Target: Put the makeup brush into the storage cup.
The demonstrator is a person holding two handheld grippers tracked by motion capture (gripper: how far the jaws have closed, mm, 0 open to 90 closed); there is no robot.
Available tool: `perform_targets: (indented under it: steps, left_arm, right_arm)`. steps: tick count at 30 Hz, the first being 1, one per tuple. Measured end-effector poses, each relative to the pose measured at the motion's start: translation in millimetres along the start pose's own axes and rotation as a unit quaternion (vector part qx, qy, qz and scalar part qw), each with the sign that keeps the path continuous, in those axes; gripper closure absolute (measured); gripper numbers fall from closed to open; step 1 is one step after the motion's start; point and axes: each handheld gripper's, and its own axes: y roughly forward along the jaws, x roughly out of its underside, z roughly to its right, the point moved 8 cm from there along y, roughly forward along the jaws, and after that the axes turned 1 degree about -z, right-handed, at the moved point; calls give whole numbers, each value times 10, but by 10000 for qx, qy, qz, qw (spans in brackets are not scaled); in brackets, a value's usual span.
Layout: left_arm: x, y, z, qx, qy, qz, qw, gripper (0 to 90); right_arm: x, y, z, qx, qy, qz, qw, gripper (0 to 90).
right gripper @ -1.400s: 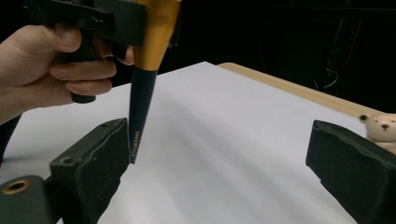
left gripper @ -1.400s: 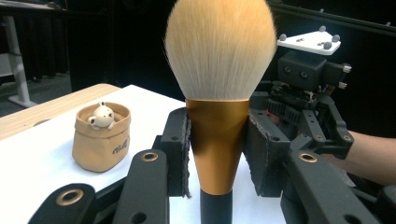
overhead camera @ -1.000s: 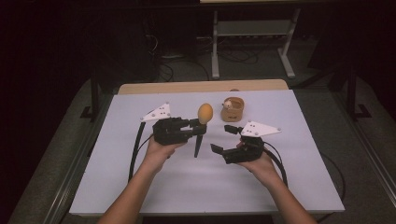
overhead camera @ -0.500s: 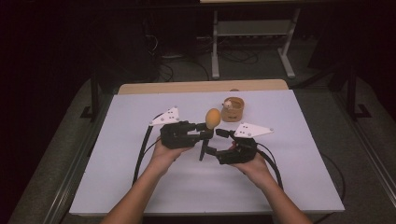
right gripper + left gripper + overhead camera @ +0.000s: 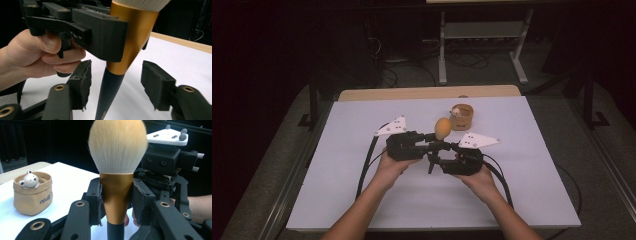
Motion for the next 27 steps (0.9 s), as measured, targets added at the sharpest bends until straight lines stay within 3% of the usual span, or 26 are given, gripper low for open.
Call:
perform_targets:
  steps: [13,27]
  left_arm:
    - [36,31,4,-7,12,-82,10000,631]
    - [38,18,-17,-43,32,-84,10000,630]
  right_arm:
    - [-7,-2,10,96,46,-11,9999,632]
    - [1,-13,29,147,103,-62,9998,699]
